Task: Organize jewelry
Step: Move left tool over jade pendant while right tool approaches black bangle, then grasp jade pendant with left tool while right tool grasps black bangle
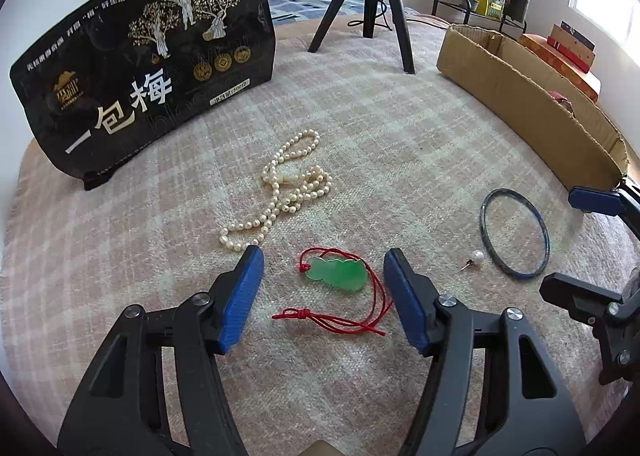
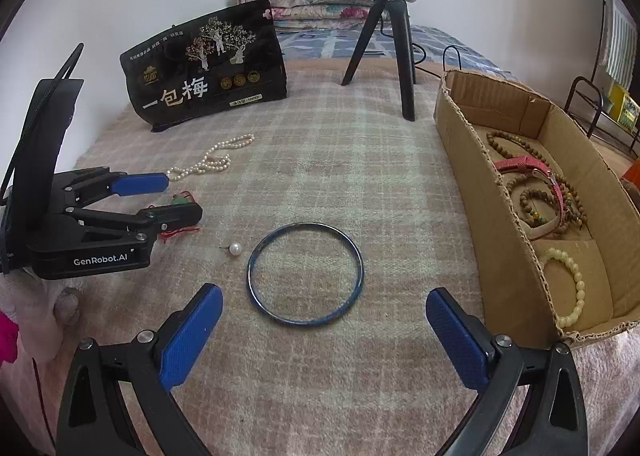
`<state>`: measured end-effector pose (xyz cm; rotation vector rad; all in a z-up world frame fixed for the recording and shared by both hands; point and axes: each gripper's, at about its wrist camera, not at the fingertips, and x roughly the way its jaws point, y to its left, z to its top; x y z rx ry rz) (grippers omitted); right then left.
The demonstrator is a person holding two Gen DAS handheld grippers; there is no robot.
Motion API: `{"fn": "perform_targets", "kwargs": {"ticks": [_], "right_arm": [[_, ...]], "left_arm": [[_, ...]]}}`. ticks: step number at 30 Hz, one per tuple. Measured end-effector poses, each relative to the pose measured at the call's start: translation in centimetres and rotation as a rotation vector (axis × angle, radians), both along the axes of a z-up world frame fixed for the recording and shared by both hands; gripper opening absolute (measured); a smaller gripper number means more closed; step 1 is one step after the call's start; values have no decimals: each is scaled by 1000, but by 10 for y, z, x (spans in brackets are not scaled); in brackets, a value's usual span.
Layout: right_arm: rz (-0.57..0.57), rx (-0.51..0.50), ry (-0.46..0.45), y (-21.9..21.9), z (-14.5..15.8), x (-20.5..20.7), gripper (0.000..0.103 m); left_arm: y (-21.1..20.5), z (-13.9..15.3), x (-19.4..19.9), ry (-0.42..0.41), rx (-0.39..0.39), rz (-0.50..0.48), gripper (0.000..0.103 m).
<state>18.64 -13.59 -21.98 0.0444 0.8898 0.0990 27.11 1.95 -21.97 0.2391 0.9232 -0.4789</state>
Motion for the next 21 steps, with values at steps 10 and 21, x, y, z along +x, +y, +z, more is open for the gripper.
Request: {"fn": "perform_targets", "kwargs": {"ticks": [10, 21], "right_arm": [[3, -87, -25, 19, -2, 0, 101], [-44, -101, 16, 22, -16, 12, 89]], "left_arm": [[0, -6, -2, -13, -11, -16, 57], [2, -6, -1, -12, -35, -20, 43]]}}
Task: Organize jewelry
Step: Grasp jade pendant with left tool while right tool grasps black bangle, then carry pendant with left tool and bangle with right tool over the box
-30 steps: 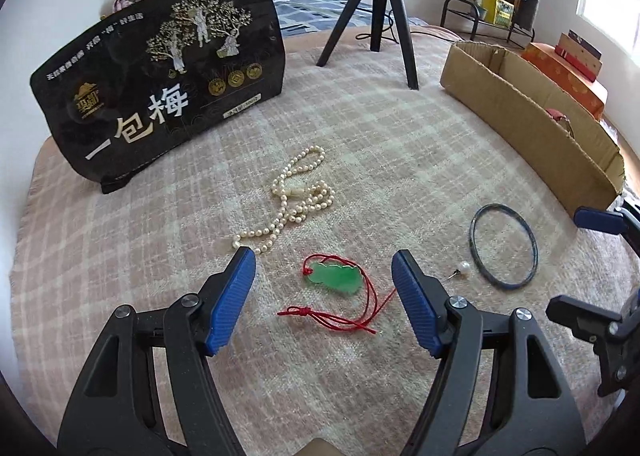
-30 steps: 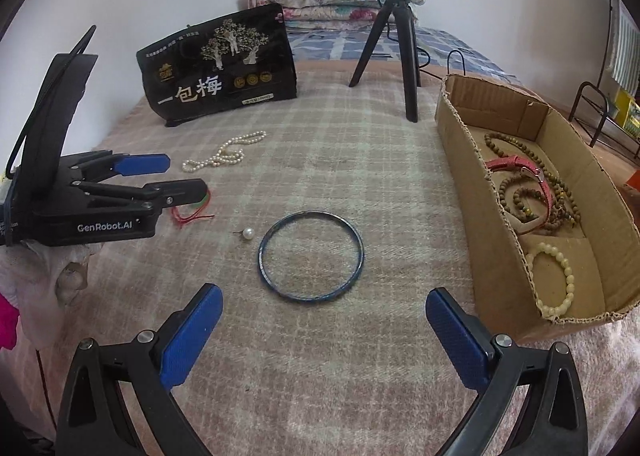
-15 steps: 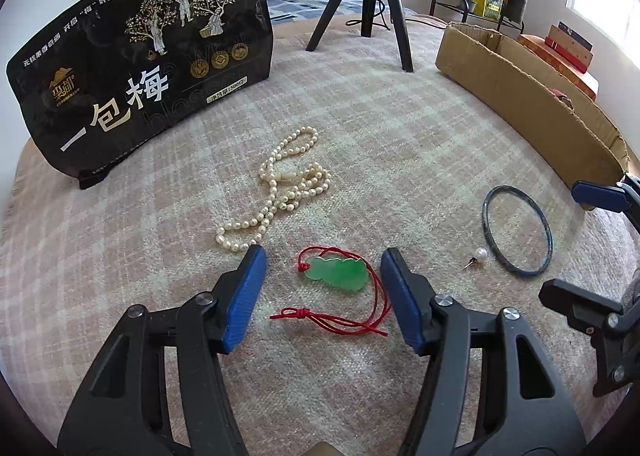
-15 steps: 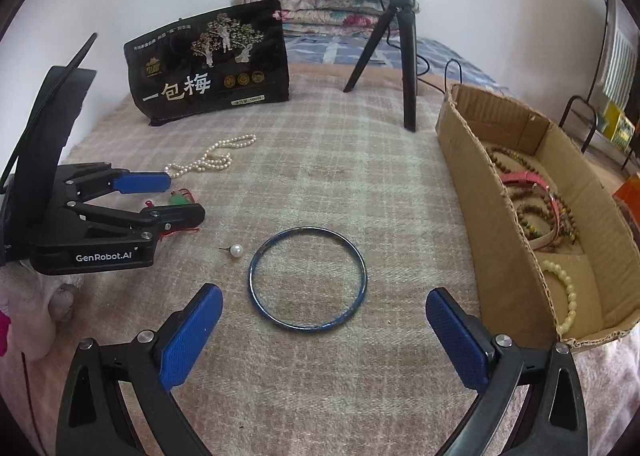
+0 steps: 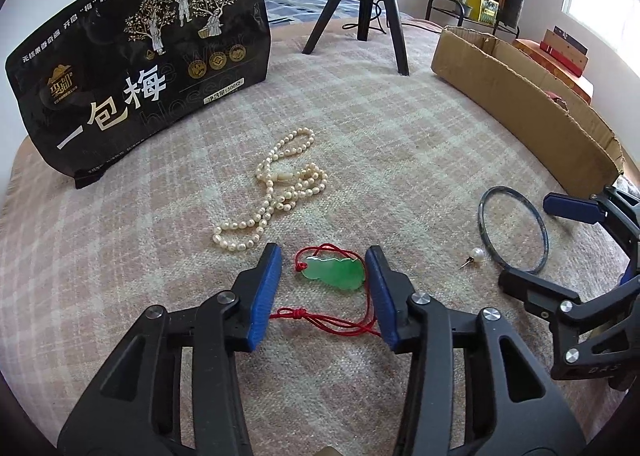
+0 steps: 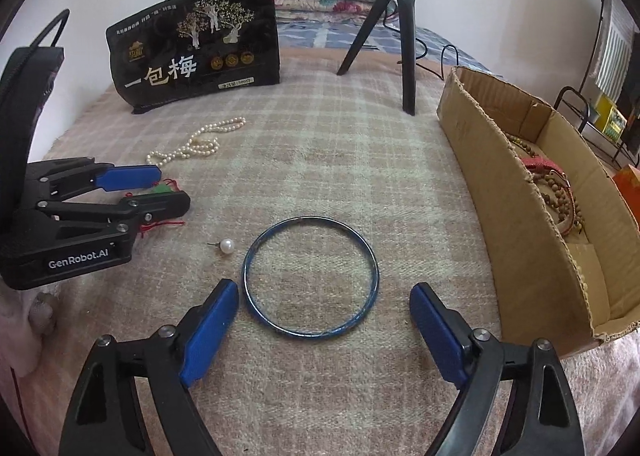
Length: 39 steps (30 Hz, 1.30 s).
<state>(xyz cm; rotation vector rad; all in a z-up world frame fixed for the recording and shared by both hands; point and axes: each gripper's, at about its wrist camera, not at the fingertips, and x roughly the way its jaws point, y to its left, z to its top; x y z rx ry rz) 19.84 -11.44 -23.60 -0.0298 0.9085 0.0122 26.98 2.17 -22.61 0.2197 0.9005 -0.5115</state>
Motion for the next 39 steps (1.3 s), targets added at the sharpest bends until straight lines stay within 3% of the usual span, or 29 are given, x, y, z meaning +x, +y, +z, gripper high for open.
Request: {"fn": "perform_targets", "kwargs": {"ticks": [4, 8, 23, 39], "right_arm": [[-10, 4, 4, 1, -2, 4, 88], [18, 17, -7, 4, -1, 3, 74], [32, 65, -54, 0, 12, -8, 74], [78, 98, -137, -24, 74, -50, 74]], "left_arm": [[1, 0, -1, -1, -3, -2, 38], [1, 1, -3, -5, -3, -6, 33], [7, 10, -10, -1, 16, 28, 32], [11, 84, -46, -94, 21, 74, 32]]}}
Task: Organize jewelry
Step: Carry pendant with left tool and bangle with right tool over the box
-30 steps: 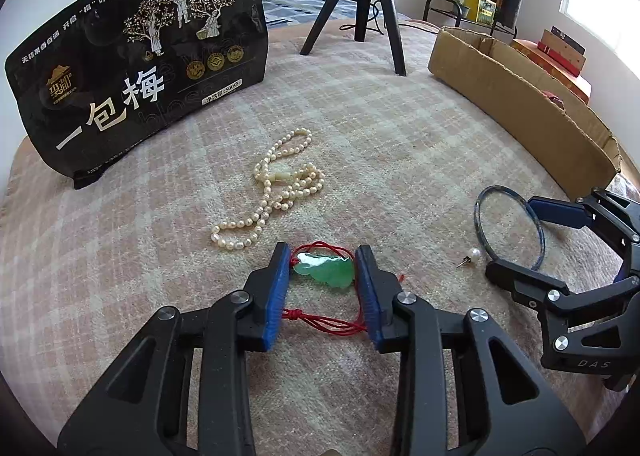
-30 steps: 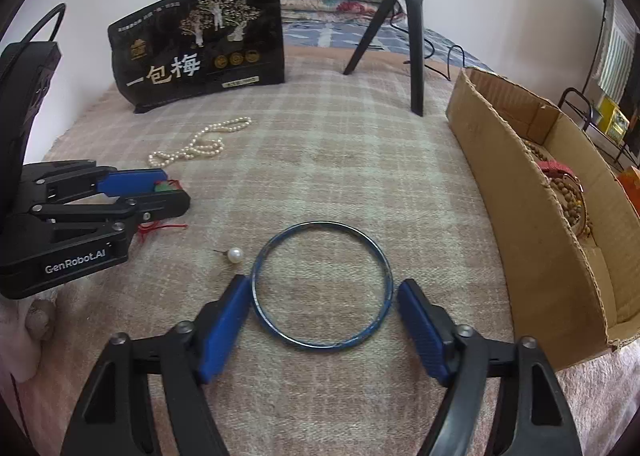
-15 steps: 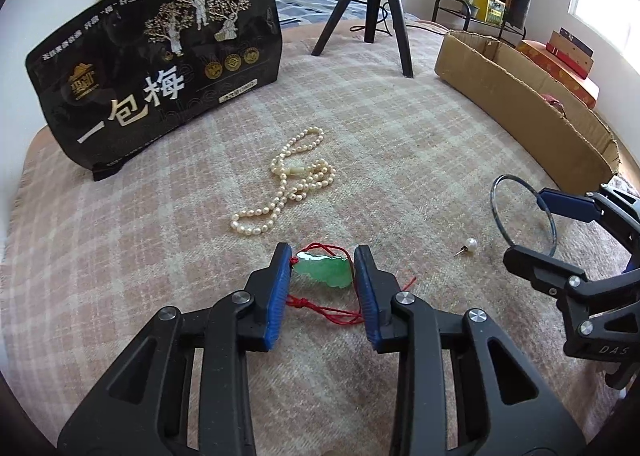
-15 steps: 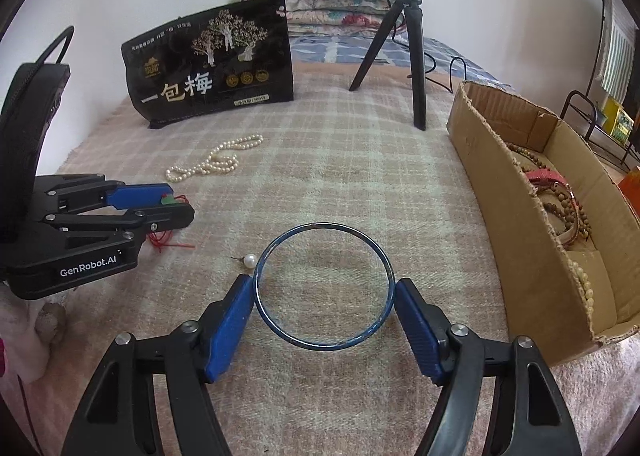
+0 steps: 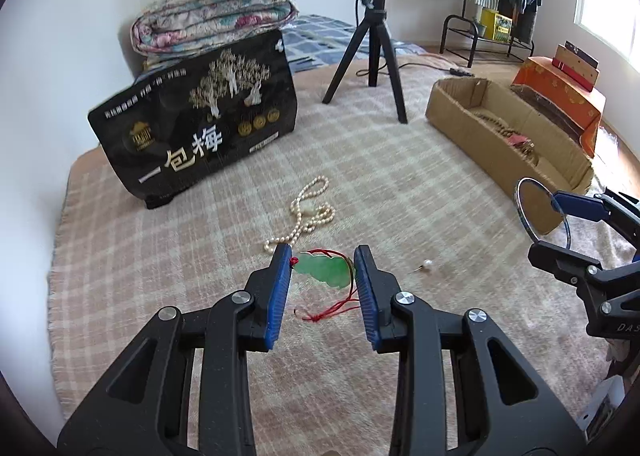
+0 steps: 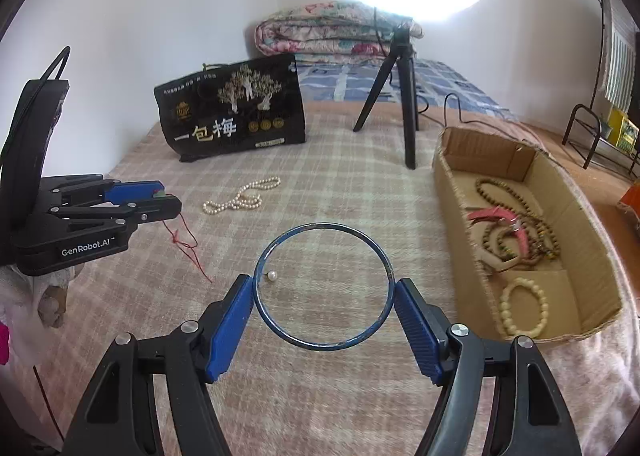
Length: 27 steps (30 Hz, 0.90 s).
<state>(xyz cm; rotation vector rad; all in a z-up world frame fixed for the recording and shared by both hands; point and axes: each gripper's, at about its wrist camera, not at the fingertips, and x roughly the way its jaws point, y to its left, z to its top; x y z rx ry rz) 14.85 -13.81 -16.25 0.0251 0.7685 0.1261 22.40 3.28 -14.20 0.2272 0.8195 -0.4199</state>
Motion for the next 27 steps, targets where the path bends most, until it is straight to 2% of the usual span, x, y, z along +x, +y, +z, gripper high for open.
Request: {"fn": "perform_targets", "kwargs": {"ticks": [14, 27], "right_arm": [[-40, -36, -33, -80, 55, -37, 74], [-125, -10, -3, -162, 74, -34, 74]], "left_arm": [[-59, 65, -28, -76, -23, -65, 32], [-148, 85, -12, -90, -66, -131, 32]]}}
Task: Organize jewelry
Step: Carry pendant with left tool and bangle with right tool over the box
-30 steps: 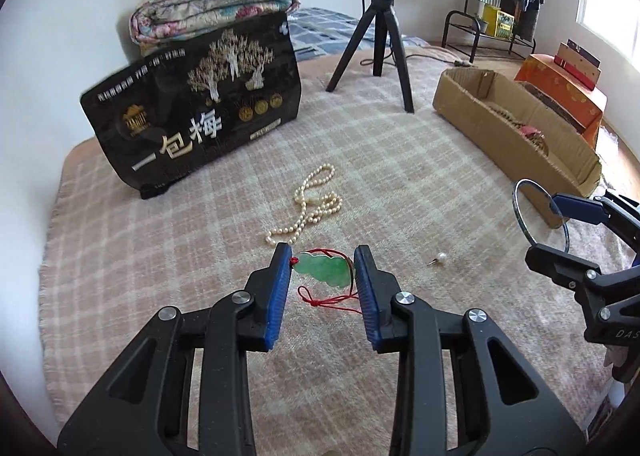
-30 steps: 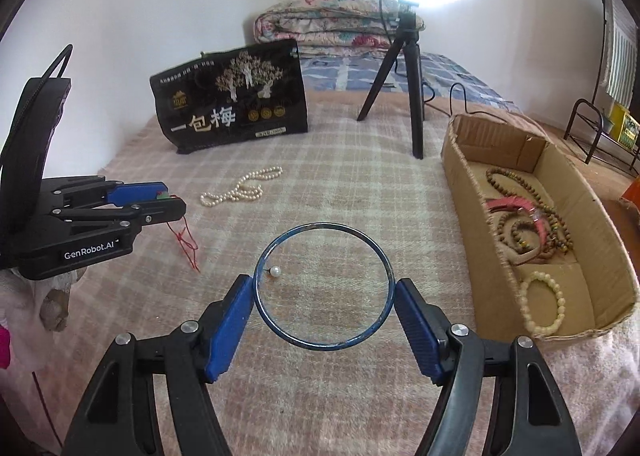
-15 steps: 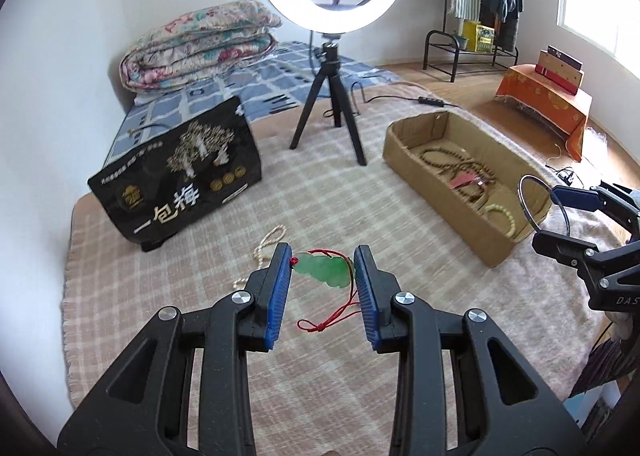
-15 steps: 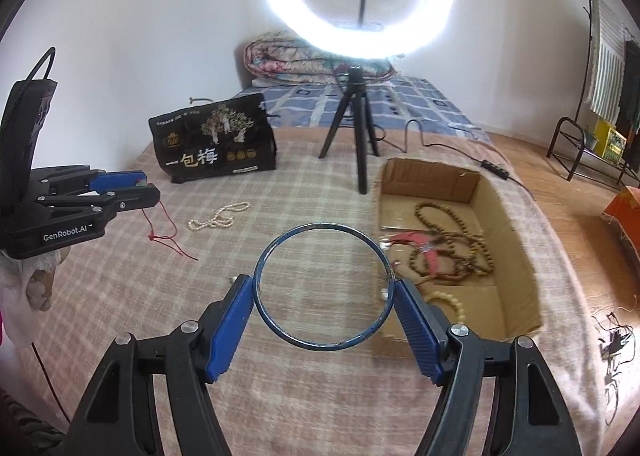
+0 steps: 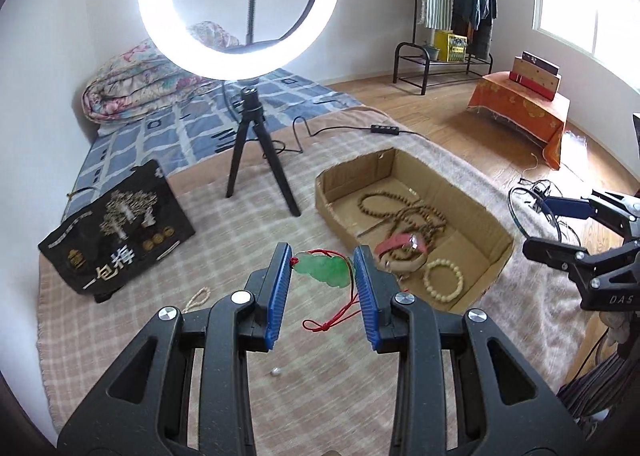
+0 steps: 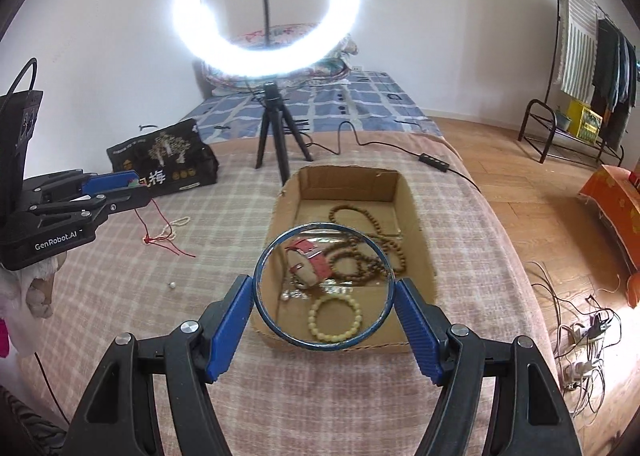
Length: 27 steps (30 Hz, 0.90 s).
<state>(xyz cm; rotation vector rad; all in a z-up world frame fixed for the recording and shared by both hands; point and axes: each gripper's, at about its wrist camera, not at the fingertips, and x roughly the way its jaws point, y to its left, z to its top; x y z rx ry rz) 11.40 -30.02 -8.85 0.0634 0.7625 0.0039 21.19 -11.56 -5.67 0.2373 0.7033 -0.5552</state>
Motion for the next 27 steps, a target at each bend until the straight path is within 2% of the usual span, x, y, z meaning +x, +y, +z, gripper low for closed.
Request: {"fn": "perform_targets", "kwargs": {"ticks": [13, 27], "right_arm": [[10, -2, 63, -33, -17, 27, 74], [34, 10, 127, -41, -46, 55, 74]], "left_arm": [[-63, -8, 49, 14, -28, 17, 32], [-107, -50, 97, 62, 4, 46, 32]]}}
